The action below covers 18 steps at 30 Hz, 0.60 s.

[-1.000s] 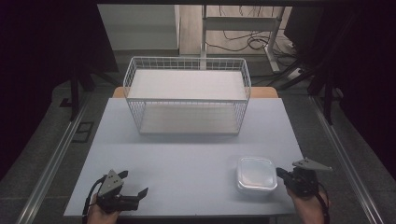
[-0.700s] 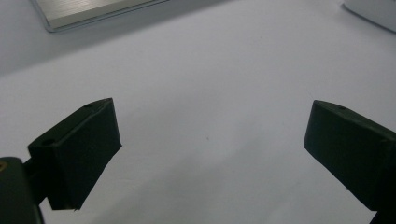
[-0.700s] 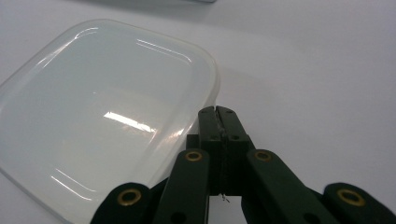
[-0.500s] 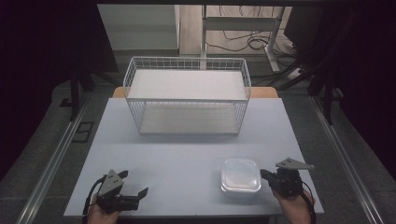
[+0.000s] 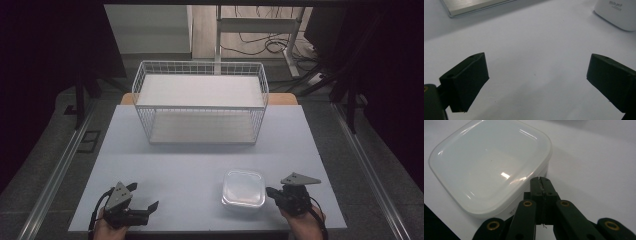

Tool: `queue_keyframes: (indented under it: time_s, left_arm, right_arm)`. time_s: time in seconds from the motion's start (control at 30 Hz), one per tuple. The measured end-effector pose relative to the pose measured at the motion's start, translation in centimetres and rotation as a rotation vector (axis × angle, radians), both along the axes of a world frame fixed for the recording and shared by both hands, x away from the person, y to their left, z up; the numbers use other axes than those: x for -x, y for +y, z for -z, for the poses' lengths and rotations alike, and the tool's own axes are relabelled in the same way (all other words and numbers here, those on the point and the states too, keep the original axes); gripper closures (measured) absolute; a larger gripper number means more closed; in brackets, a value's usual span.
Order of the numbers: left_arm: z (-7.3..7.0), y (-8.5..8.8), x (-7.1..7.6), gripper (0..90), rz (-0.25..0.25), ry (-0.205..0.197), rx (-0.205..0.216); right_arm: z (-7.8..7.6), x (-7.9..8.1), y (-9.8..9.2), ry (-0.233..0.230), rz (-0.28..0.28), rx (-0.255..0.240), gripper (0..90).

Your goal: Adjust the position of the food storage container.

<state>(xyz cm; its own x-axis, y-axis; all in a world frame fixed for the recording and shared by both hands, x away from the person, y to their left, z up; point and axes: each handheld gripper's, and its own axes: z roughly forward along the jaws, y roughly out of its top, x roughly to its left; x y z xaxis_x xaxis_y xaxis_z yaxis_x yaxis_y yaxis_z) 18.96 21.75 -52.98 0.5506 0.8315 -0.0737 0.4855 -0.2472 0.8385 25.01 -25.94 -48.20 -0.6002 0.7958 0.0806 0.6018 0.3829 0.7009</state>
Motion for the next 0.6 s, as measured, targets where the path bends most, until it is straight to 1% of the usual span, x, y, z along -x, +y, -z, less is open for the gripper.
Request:
queue_keyframes:
  time_s: [0.23, 0.3, 0.33, 0.37, 0.4, 0.43, 0.6]
  left_arm:
    - [0.0, 0.0, 0.0, 3.4, 0.0, 0.001, 0.0]
    - [0.0, 0.0, 0.0, 3.5, -0.001, 0.0, 0.0]
    - [0.0, 0.0, 0.0, 3.6, -0.003, 0.0, -0.001]
    - [0.0, 0.0, 0.0, 3.6, -0.003, 0.0, -0.001]
    - [0.0, 0.0, 0.0, 3.6, -0.003, 0.0, -0.001]
    - [0.0, 0.0, 0.0, 3.6, -0.003, -0.001, -0.001]
    - [0.0, 0.0, 0.0, 3.6, -0.001, -0.001, -0.003]
  right_arm:
    - [0.1, -0.3, 1.9, 0.004, -0.04, -0.016, 89.4]
    - [0.2, -0.5, 2.7, 0.003, -0.056, -0.02, 89.4]
    - [0.3, -0.8, 3.4, 0.003, -0.07, -0.026, 89.4]
    - [0.3, -0.8, 3.4, 0.003, -0.07, -0.026, 89.4]
    - [0.3, -0.9, 3.8, 0.007, -0.075, -0.027, 89.4]
    - [0.4, -1.2, 4.6, 0.005, -0.091, -0.034, 89.4]
    - [0.6, -1.8, 6.3, 0.005, -0.119, -0.043, 89.4]
